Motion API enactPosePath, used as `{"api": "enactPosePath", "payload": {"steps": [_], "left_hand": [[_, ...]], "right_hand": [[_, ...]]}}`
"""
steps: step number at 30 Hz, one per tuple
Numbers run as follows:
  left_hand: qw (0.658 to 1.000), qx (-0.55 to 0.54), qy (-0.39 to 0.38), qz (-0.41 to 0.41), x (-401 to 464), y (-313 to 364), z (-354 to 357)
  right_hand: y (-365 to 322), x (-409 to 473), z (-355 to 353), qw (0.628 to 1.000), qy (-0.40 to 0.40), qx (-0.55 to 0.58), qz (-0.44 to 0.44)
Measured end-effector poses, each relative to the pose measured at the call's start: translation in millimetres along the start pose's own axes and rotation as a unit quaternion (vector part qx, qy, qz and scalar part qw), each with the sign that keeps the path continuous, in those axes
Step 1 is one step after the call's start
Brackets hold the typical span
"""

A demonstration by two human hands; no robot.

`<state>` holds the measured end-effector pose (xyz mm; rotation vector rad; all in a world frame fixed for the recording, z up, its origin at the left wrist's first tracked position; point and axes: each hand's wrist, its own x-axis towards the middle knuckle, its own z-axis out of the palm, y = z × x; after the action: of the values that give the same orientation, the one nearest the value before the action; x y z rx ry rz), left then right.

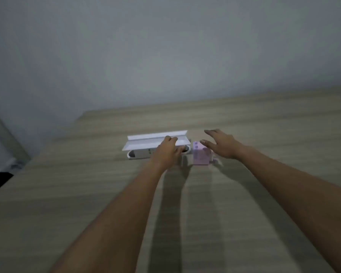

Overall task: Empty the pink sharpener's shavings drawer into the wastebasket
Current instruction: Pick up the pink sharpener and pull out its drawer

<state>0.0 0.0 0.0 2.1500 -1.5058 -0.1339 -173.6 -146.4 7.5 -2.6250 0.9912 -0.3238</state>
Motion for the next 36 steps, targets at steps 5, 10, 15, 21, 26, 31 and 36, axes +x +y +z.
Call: {"api": "enactPosePath", "payload": {"steps": [5,10,15,21,26,31,36], "left_hand": [[0.994,-0.111,-0.002,0.015,-4,-3,63],[0.980,-0.194,0.040,0.010,-7,7,98],[0.981,-0.183,0.066,-0.001,-22,11,97],[0.977,-0.196,0.080,0.006,-63,34,65],[0.973,-0.202,0.110,0.017,-107,52,33],[0.973,-0.189,0.127,0.024,-160,60,15],[0.976,-0.188,0.108,0.011,-206,53,20]], "right_hand": [[24,-7,52,0.993,0.031,0.107,-0.033],[30,-7,72,0.978,0.090,0.177,-0.063],[24,-26,68,0.976,0.086,0.183,-0.081],[2,-67,39,0.973,0.086,0.187,-0.104],[-26,-105,12,0.972,0.086,0.181,-0.122],[-51,-150,2,0.972,0.072,0.179,-0.138],[-64,-192,24,0.966,0.060,0.211,-0.134]]}}
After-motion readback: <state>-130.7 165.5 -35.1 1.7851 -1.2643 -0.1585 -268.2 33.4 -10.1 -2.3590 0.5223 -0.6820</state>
